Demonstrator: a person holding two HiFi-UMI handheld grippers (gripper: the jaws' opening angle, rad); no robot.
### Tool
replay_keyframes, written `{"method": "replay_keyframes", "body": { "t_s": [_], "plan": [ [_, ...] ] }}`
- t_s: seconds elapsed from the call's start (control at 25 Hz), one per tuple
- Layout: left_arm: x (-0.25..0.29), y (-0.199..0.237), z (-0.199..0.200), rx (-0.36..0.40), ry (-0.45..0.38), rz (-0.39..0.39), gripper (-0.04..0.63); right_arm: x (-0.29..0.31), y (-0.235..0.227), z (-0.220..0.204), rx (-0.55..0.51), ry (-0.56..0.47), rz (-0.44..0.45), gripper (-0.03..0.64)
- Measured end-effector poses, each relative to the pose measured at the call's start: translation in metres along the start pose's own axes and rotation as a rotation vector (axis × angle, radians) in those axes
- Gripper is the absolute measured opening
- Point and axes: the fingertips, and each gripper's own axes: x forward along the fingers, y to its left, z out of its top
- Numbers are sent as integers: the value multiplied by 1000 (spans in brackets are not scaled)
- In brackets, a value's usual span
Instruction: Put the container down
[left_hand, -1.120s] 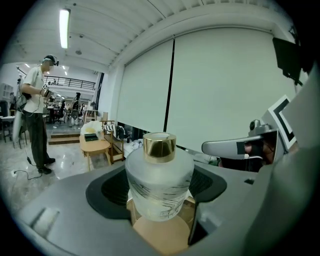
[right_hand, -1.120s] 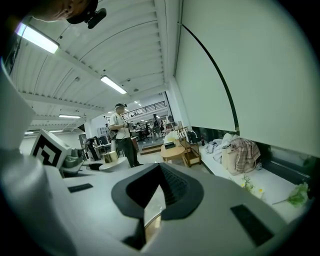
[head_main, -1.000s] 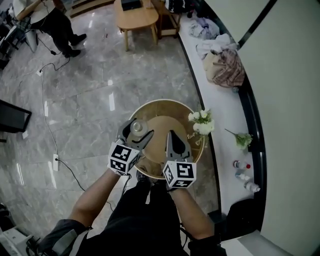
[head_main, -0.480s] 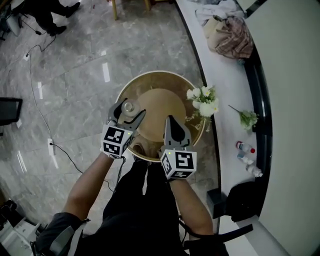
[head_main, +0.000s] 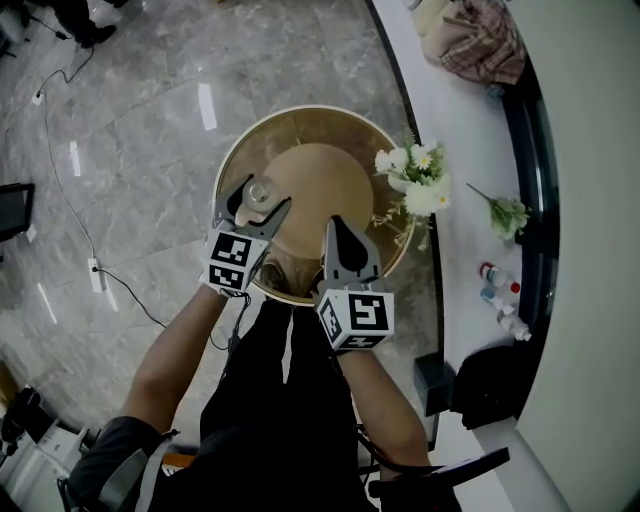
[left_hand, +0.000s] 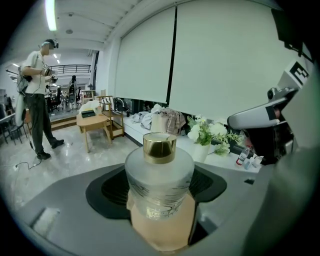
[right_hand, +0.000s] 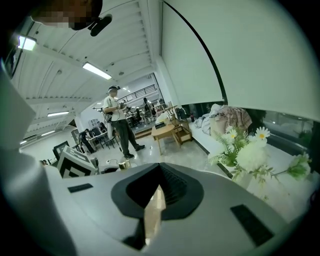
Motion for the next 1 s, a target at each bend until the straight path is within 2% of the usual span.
{"method": "replay_keyframes", "body": {
  "t_s": [0.24, 0.64, 1.0],
  "plan": [
    [34, -1, -44, -7, 67, -14, 339, 13, -20, -29, 12, 39, -15, 8],
    [85, 1, -115, -4, 177, -30, 339, 27, -28, -93, 53, 128, -4, 8],
    [116, 8, -167, -13, 258, -24, 339, 40, -43, -126, 66, 166, -13, 8]
  ]
}}
